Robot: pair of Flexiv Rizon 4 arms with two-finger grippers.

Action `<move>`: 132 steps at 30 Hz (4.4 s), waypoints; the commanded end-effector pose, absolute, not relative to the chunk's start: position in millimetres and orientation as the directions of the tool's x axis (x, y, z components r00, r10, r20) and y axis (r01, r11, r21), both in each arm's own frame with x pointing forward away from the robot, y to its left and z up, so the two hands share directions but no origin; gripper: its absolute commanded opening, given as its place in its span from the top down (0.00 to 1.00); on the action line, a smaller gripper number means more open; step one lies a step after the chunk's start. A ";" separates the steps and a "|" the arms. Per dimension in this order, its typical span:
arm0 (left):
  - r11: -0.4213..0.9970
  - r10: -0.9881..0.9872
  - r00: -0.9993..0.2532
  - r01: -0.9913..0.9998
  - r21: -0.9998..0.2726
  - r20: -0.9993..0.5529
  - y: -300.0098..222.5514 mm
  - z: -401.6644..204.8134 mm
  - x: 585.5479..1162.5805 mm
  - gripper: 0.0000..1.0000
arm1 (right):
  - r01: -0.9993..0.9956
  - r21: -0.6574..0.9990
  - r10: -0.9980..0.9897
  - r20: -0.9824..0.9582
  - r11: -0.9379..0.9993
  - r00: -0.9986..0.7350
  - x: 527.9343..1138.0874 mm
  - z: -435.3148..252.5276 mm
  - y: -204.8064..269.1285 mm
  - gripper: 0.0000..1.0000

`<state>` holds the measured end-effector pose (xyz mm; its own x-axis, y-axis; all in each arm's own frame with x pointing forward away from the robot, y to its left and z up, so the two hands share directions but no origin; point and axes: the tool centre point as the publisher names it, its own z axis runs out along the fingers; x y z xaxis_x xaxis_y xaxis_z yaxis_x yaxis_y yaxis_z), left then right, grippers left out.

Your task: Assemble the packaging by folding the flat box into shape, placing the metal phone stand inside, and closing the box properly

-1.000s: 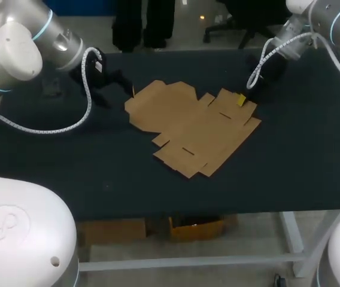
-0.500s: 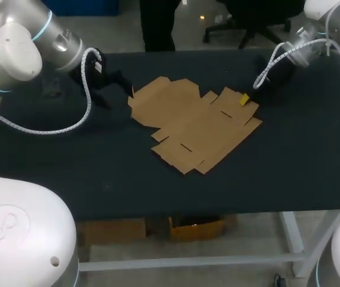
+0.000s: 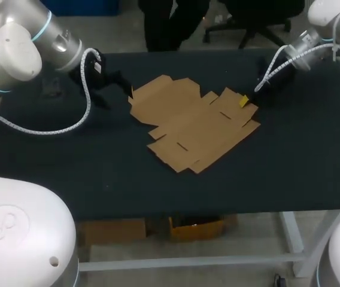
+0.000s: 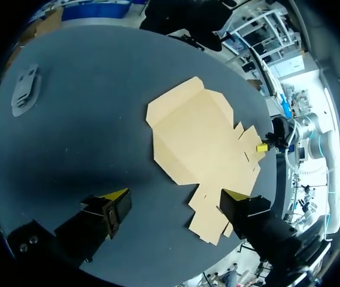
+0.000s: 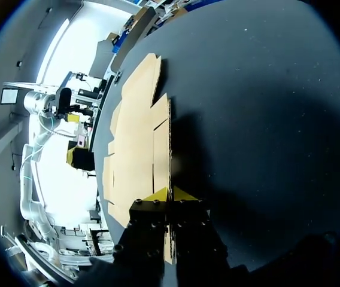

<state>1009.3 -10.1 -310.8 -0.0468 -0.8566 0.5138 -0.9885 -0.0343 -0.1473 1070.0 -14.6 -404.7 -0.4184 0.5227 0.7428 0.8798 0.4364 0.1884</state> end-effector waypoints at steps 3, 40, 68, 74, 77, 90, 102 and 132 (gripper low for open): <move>-0.031 -0.855 -0.047 -0.989 -0.141 0.516 -9.5 -312.8 1011.5 0.00 | 0.900 0.251 0.566 0.709 0.355 -0.421 1056.2 -399.8 -12.8 1.00; -0.030 -0.850 -0.048 -0.990 -0.138 0.524 -7.4 -316.9 1012.7 0.00 | 0.925 0.086 0.560 0.774 0.370 -0.296 1027.3 -391.7 -21.4 0.00; -0.123 -0.881 0.024 -0.976 -0.181 0.473 -8.0 -308.4 1009.8 0.00 | 0.896 -0.073 0.640 0.726 0.438 -0.253 1037.0 -385.1 -41.2 0.00; -0.123 -0.881 0.024 -0.976 -0.181 0.473 -8.0 -308.4 1009.8 0.00 | 0.896 -0.073 0.640 0.726 0.438 -0.253 1037.0 -385.1 -41.2 0.00; -0.110 -0.884 0.011 -0.977 -0.185 0.467 -17.5 -307.9 1010.0 0.00 | 0.894 -0.076 0.632 0.734 0.442 -0.249 1042.2 -382.8 -38.0 0.00; -0.065 -0.868 -0.047 -0.976 -0.207 0.494 -16.8 -309.6 1001.8 0.00 | 0.882 -0.149 0.646 0.735 0.447 -0.203 1050.8 -384.2 -35.5 0.00; -0.079 -0.868 -0.036 -0.975 -0.210 0.495 -14.9 -310.2 1001.6 0.00 | 0.914 -0.107 0.625 0.759 0.392 -0.179 1047.0 -396.6 -27.9 0.13; -0.094 -0.865 -0.021 -0.975 -0.203 0.501 -6.2 -316.1 996.8 0.00 | 0.939 -0.027 0.554 0.813 0.344 -0.180 1042.8 -409.3 -10.1 0.61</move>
<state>999.7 -7.3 -315.9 -0.0204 -0.8663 0.4992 -0.9760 -0.0911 -0.1980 1042.4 -6.5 -405.4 -0.1820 0.5669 0.8034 0.9379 0.3455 -0.0313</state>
